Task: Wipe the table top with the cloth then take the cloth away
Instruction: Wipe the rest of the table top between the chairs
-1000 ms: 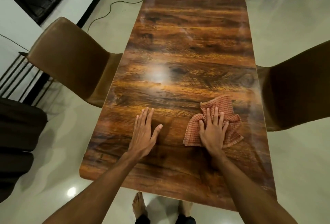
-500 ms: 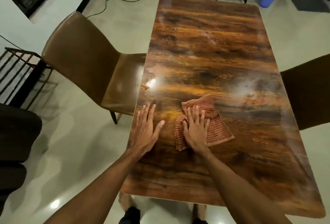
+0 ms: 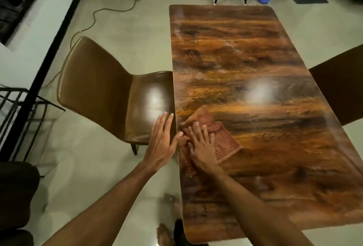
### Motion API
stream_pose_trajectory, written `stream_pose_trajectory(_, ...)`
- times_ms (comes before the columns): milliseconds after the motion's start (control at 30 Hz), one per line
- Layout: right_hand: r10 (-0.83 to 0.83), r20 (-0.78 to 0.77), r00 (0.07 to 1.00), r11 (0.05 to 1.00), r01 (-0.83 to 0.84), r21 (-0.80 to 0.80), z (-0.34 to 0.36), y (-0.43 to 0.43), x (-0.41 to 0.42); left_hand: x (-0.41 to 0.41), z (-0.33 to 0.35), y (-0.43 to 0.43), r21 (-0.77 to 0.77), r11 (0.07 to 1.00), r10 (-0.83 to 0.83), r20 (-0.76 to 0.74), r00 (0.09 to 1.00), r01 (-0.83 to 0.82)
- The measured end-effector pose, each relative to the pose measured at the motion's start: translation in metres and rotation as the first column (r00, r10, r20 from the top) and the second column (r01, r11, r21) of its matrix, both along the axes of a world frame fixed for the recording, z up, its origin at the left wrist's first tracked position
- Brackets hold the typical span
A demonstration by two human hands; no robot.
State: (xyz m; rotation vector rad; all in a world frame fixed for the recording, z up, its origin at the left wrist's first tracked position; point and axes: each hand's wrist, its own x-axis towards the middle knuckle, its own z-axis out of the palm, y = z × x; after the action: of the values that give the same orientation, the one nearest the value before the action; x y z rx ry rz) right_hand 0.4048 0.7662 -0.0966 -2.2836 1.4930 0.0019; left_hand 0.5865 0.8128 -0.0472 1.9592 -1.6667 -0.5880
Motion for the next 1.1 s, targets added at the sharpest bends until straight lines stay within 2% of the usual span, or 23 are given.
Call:
stream_pose_trajectory(33,0.086,-0.019,0.996,0.996,-0.087,-0.032,-0.005,0.002,0.013,0.004,-0.002,-0.004,0.001,1.0,-0.018,0.016,1.0,0.018)
stream_pose_trajectory(67,0.106,-0.015,0.994,0.993,-0.107,-0.044,-0.007,-0.01,0.024,0.01,-0.005,-0.014,0.003,0.999,-0.042,0.038,0.998,0.042)
stream_pose_trajectory(233,-0.058,-0.006,0.998,0.997,0.058,-0.044,-0.01,-0.098,0.057,0.034,-0.019,-0.066,0.034,0.992,-0.12,0.081,0.989,0.118)
stream_pose_trajectory(367,0.092,0.012,0.996,0.989,-0.09,-0.117,-0.019,-0.122,0.074,0.05,-0.02,-0.112,0.056,0.983,-0.178,0.099,0.979,0.173)
stream_pose_trajectory(400,0.078,0.019,0.997,0.99,-0.075,-0.118,-0.021,-0.134,0.071,0.054,-0.02,-0.126,0.062,0.98,-0.194,0.094,0.976,0.189)
stream_pose_trajectory(467,-0.08,0.019,0.997,0.991,0.082,-0.109,-0.02,-0.161,0.065,0.059,-0.017,-0.151,0.069,0.974,-0.222,0.072,0.972,0.217)
stream_pose_trajectory(567,-0.323,-0.004,0.947,0.942,0.321,-0.101,-0.017,-0.184,0.067,0.065,-0.013,-0.188,0.078,0.964,-0.259,0.07,0.963,0.254)
stream_pose_trajectory(633,-0.267,0.014,0.964,0.959,0.267,-0.098,-0.016,-0.184,0.081,0.071,-0.011,-0.216,0.075,0.959,-0.278,0.078,0.957,0.272)
stream_pose_trajectory(733,0.016,0.016,1.0,0.994,-0.015,-0.105,-0.019,-0.198,0.097,0.084,-0.009,-0.253,0.059,0.955,-0.297,0.097,0.95,0.292)
stream_pose_trajectory(767,0.022,0.025,0.999,0.993,-0.019,-0.112,-0.018,-0.215,0.098,0.089,-0.01,-0.264,0.056,0.954,-0.299,0.095,0.95,0.295)
stream_pose_trajectory(900,-0.336,0.021,0.941,0.938,0.337,-0.077,-0.015,-0.308,0.119,0.121,-0.02,-0.327,0.047,0.965,-0.259,0.05,0.965,0.257)
stream_pose_trajectory(933,-0.329,0.025,0.944,0.941,0.33,-0.075,-0.014,-0.323,0.133,0.13,-0.023,-0.343,0.047,0.969,-0.244,0.039,0.969,0.243)
stream_pose_trajectory(1033,-0.038,0.051,0.998,0.993,0.044,-0.113,-0.019,-0.37,0.174,0.158,-0.03,-0.403,0.041,0.972,-0.233,0.029,0.972,0.232)
stream_pose_trajectory(1067,0.007,0.035,0.999,0.992,-0.003,-0.126,-0.02,-0.398,0.183,0.168,-0.033,-0.429,0.045,0.975,-0.219,0.022,0.975,0.218)
stream_pose_trajectory(1100,-0.019,0.028,0.999,0.992,0.022,-0.126,-0.022,-0.428,0.191,0.176,-0.034,-0.449,0.045,0.979,-0.198,0.011,0.98,0.197)
